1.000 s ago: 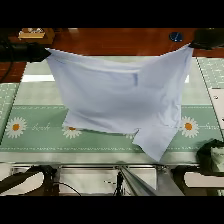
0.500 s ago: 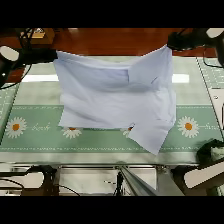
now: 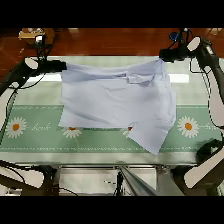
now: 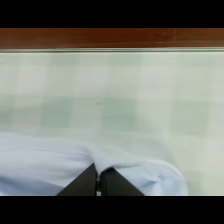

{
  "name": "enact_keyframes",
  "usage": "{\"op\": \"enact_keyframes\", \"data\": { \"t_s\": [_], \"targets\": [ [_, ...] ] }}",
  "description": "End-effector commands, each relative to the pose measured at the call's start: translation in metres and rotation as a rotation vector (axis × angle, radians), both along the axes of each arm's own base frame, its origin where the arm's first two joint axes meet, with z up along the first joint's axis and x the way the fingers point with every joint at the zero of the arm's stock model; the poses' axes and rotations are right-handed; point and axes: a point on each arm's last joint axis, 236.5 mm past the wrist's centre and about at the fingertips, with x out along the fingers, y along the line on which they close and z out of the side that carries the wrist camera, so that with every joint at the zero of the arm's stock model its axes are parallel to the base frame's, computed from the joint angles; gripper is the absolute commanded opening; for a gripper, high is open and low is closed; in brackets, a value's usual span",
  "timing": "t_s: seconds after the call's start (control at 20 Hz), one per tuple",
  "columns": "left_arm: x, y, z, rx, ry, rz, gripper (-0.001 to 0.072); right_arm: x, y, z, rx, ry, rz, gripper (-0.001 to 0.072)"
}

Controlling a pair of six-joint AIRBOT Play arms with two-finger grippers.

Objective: Fold the shirts.

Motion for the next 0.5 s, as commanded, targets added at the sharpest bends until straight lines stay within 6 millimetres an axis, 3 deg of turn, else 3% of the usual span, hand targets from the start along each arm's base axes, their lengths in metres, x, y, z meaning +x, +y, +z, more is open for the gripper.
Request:
{"op": "enact_keyframes", "data": {
  "t_s": [0.0, 0.2, 0.45],
  "targets": [
    [0.011, 0.014, 0.009, 0.017, -0.037, 0.025, 0.0021, -0.004, -0.025, -0.007, 0.021, 0.038, -0.076, 0.0022],
    [0.034, 0.008, 0.044, 0.023, -0.161, 0.045, 0.0021, -0.004, -0.021, -0.007, 0.038, 0.041, -0.08, 0.0021],
    [0.026, -0.009, 0.017, 0.012, -0.084, 0.003, 0.0021, -0.024, -0.01, -0.019, 0.044, 0.138, -0.045, 0.0021]
  ]
}}
